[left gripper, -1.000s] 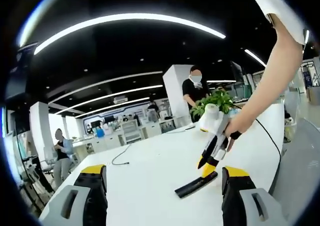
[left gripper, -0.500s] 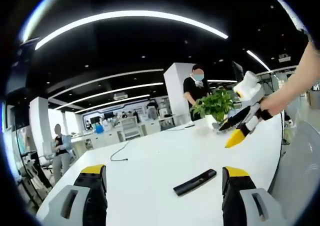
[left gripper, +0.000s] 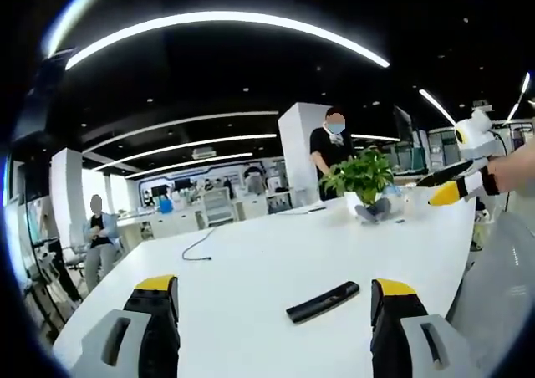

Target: Press the specified remote control buttons in sequence, fully releasing each button before pressing the next.

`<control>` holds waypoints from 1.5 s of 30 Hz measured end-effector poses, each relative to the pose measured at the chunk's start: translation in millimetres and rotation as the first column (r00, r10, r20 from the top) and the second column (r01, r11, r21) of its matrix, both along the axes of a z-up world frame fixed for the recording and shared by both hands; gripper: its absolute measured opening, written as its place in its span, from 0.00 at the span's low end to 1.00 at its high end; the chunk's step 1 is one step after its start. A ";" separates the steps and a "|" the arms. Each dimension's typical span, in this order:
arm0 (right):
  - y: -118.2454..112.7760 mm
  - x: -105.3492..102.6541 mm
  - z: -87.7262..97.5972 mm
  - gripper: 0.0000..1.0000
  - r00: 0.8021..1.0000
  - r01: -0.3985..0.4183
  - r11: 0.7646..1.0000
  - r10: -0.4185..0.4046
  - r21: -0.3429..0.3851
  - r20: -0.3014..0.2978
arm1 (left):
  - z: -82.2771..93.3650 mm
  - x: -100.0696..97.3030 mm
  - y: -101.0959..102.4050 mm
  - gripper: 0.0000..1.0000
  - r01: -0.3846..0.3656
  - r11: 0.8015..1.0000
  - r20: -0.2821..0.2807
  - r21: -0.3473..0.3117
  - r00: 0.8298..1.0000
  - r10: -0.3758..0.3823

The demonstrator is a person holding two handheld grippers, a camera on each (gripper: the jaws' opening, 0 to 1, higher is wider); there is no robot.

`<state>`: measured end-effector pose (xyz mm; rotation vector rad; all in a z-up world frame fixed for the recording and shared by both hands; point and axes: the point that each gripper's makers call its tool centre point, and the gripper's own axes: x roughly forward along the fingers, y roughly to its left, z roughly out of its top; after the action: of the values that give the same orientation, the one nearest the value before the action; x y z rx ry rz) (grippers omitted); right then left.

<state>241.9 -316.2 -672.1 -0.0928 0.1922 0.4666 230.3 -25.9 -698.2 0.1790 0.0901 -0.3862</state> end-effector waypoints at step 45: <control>-13.8 21.0 -21.3 0.99 0.996 0.085 0.987 -0.087 0.135 0.012 | -3.3 1.3 7.8 0.98 -0.045 0.997 -0.010 0.070 0.999 0.045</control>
<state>263.0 -330.0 -693.4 0.0434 0.1464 0.3914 231.6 -18.1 -701.5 0.2432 0.1190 -0.3395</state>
